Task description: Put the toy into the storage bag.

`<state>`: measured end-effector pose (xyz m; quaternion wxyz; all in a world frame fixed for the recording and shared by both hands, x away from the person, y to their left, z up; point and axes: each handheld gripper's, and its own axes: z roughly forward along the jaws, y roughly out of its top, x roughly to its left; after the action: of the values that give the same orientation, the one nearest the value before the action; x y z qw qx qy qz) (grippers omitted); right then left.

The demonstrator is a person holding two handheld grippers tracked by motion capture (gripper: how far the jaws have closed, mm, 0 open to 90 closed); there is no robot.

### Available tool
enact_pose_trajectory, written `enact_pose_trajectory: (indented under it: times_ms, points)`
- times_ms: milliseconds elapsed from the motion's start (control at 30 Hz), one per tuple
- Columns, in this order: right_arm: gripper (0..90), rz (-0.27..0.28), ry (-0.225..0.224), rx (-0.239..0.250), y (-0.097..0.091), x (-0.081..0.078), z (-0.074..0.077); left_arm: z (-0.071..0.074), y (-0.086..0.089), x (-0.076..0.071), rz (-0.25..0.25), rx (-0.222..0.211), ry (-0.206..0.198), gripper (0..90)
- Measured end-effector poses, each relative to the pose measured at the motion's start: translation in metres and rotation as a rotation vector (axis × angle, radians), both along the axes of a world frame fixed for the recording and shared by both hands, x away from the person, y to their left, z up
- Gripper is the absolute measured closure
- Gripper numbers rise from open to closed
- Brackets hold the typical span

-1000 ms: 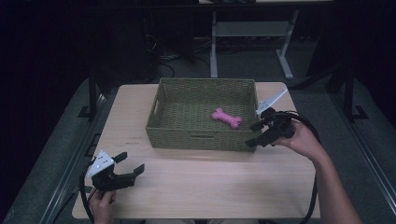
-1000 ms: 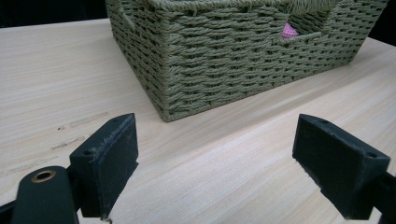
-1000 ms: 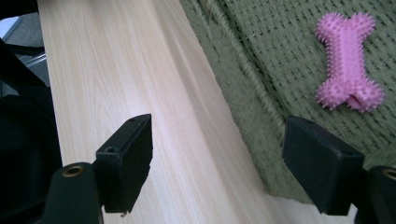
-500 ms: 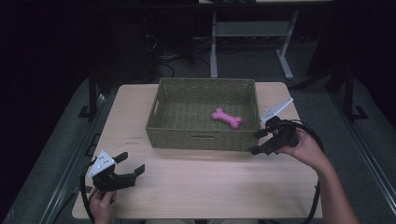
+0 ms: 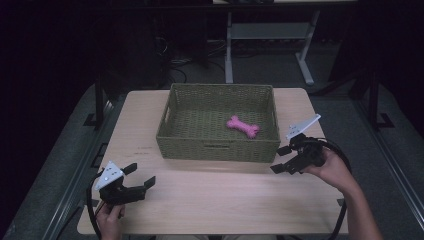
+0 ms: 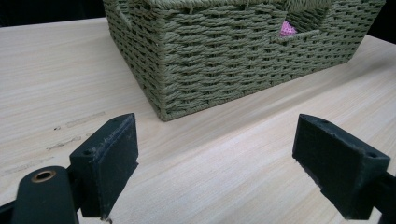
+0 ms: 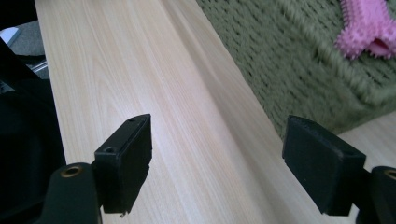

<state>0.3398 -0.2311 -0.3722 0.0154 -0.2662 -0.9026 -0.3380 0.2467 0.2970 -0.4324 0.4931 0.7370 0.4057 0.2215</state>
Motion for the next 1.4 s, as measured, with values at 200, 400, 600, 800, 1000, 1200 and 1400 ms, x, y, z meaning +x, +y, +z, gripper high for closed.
enact_pose_trajectory:
  times_ms: [200,400,600,800,1000,1200,1400]
  points:
    - [23.9,-0.015,0.012,0.002,-0.006,-0.007,-0.012,0.0,-0.001,0.0,-0.002,0.002,0.004,13.9]
    - [23.9,-0.033,0.022,0.008,-0.011,-0.013,-0.022,-0.001,-0.001,0.0,-0.003,0.002,0.004,13.9]
    - [23.8,-0.047,0.025,0.011,-0.016,-0.02,-0.033,0.0,-0.001,0.0,0.0,0.004,0.004,13.8]
    - [23.9,-0.061,0.029,0.005,-0.019,-0.026,-0.04,-0.001,-0.001,0.0,-0.002,0.005,0.006,13.8]
    - [23.9,-0.072,0.03,0.009,-0.022,-0.03,-0.043,-0.001,-0.001,0.0,0.001,0.004,0.003,13.9]
    - [23.9,-0.079,0.03,0.012,-0.025,-0.035,-0.048,-0.001,-0.001,0.0,0.0,0.007,0.005,13.8]
    - [23.8,-0.09,0.036,0.014,-0.027,-0.042,-0.052,0.0,-0.001,-0.002,-0.001,0.007,0.004,13.9]
